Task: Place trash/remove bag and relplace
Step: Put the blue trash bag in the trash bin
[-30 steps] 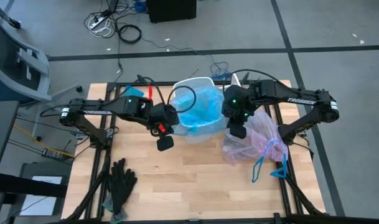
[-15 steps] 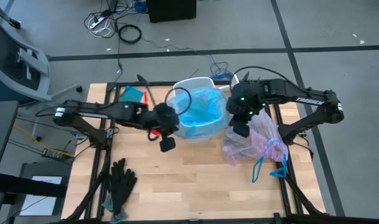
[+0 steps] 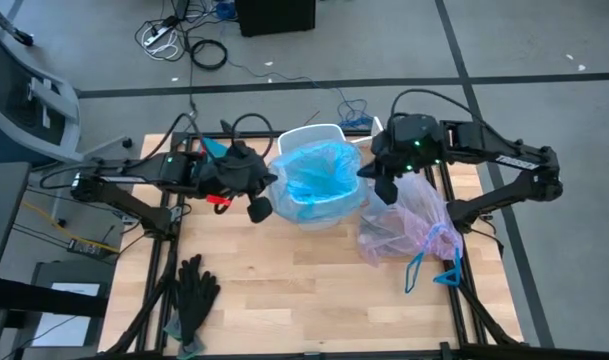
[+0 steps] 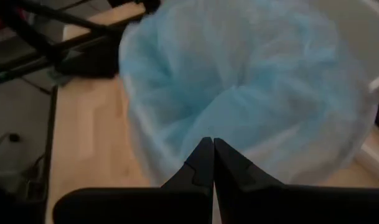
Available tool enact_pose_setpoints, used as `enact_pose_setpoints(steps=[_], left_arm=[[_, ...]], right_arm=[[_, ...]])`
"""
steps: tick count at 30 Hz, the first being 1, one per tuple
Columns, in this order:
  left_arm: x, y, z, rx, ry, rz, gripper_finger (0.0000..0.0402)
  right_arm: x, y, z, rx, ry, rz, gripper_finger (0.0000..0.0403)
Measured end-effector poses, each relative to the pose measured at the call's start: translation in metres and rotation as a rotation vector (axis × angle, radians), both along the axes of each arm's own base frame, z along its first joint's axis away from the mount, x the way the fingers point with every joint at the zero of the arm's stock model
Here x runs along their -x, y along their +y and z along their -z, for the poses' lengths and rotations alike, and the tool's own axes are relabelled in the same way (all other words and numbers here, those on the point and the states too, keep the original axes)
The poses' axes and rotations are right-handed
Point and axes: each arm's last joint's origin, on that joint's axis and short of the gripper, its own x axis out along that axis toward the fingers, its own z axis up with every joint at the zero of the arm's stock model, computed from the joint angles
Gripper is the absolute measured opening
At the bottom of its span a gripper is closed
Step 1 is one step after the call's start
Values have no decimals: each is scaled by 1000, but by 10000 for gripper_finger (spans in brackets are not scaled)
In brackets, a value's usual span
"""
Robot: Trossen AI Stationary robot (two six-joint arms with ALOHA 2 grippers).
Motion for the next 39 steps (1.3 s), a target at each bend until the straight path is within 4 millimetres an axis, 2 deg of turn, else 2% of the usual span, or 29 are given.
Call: enact_pose_setpoints(steps=[6, 14, 20, 25, 31, 37, 39], left_arm=[[-3, 6, 6, 8, 27, -18, 3], [0, 7, 4, -12, 27, -21, 3], [-1, 11, 5, 15, 47, 72, 3], [-1, 23, 6, 56, 67, 80, 3], [-6, 36, 33, 109, 115, 71, 3], [-15, 54, 53, 118, 50, 35, 3], [-16, 61, 54, 93, 30, -13, 3]], right_arm=[[-12, -17, 6, 56, 15, 48, 0], [-8, -37, 5, 72, 12, 133, 0], [-10, -39, 7, 29, 6, 69, 0], [-14, -41, 9, 39, 18, 75, 0], [-27, -50, 22, 81, 96, 98, 0], [-40, -68, 36, 138, 156, 145, 0], [-43, -74, 34, 166, 128, 167, 0]])
